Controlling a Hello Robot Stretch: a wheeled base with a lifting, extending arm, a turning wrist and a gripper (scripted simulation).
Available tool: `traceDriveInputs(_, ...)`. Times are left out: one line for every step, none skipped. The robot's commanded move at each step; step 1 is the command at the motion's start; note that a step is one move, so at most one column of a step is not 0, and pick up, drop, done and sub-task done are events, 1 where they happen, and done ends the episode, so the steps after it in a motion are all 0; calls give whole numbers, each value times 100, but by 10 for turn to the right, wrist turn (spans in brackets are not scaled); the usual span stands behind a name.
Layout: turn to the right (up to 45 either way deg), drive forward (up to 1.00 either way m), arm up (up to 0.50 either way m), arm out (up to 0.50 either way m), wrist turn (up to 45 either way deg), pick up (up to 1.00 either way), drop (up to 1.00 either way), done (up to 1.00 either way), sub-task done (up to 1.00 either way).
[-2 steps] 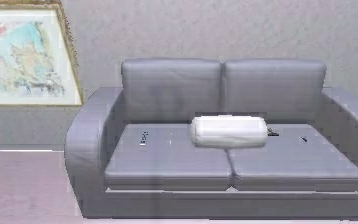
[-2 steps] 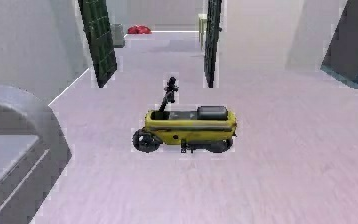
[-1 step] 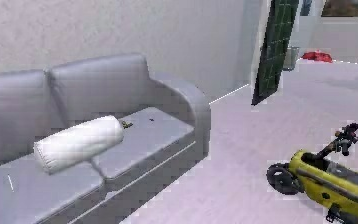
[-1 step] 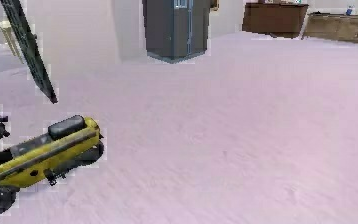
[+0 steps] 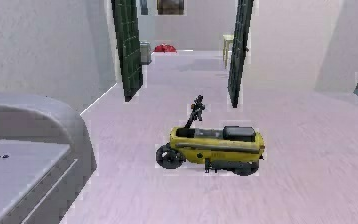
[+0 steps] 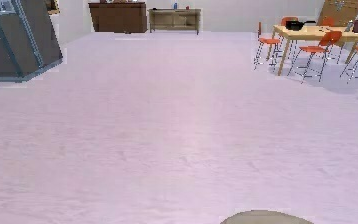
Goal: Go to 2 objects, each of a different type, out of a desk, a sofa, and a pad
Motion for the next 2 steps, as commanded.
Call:
traceDriveInputs(0,30,0,0,0,0,0,0,0)
traceDriveInputs(-450,0,0,0,0,0,0,0,0)
